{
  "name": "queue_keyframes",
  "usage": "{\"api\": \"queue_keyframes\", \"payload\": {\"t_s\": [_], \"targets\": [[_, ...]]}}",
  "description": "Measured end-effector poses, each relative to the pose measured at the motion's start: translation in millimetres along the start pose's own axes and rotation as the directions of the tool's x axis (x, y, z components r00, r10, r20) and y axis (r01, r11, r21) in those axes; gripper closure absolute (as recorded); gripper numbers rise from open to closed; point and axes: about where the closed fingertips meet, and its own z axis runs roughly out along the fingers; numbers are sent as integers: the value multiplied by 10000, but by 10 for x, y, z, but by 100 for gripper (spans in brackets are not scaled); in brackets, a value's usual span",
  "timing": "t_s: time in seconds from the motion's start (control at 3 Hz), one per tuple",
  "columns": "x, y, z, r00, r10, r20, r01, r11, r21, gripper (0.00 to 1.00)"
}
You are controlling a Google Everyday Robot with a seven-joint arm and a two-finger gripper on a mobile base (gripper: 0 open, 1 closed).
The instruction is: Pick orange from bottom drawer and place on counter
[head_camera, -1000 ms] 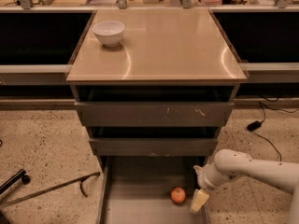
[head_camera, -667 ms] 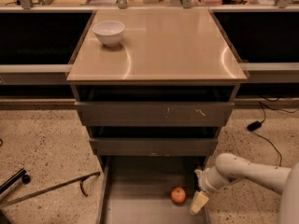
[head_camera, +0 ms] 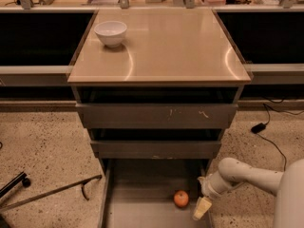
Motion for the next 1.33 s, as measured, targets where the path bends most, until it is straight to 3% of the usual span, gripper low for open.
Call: {"api": "queue_keyframes", "payload": {"t_s": [1.0,1.33], "targets": [[-110,-517,871,9969,-773,149,773,9970,17,0],[-57,-643,1159,9977,-520,423,534,9981,-313,0]]}}
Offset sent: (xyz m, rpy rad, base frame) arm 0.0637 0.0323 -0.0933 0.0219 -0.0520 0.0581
